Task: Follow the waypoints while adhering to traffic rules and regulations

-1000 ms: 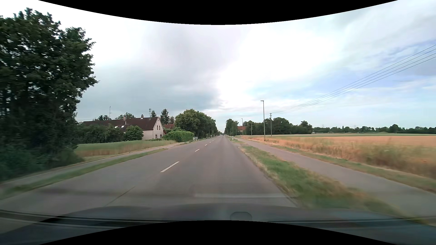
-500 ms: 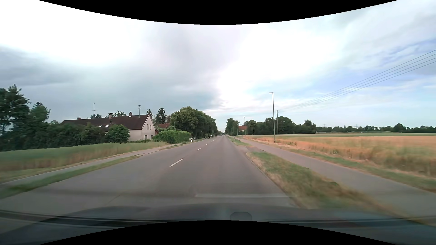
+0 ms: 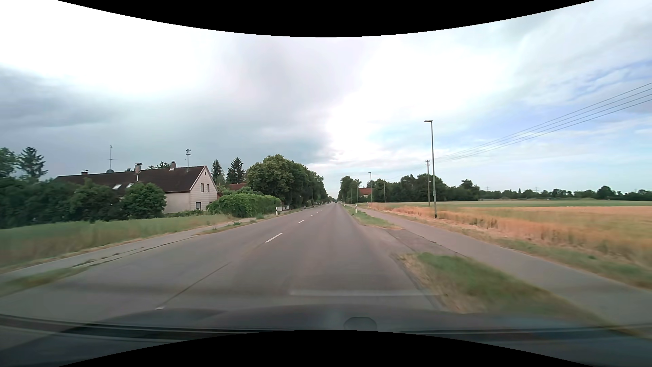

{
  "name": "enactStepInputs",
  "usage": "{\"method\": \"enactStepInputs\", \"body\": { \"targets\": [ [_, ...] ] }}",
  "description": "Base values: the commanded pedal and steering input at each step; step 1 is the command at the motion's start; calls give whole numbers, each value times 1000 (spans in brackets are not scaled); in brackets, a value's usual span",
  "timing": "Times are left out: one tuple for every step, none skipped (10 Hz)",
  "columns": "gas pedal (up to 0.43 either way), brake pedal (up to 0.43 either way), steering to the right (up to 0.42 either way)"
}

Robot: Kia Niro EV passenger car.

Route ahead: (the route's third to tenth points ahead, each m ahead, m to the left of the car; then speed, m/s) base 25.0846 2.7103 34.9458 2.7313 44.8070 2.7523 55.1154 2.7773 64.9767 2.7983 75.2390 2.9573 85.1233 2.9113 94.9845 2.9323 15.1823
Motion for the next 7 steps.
{"method": "enactStepInputs", "body": {
  "targets": [
    [130,0,-6],
    [130,0,-6],
    [130,0,-5],
    [130,0,-5],
    [138,0,-4],
    [138,0,-4],
    [138,0,-4]
  ]
}}
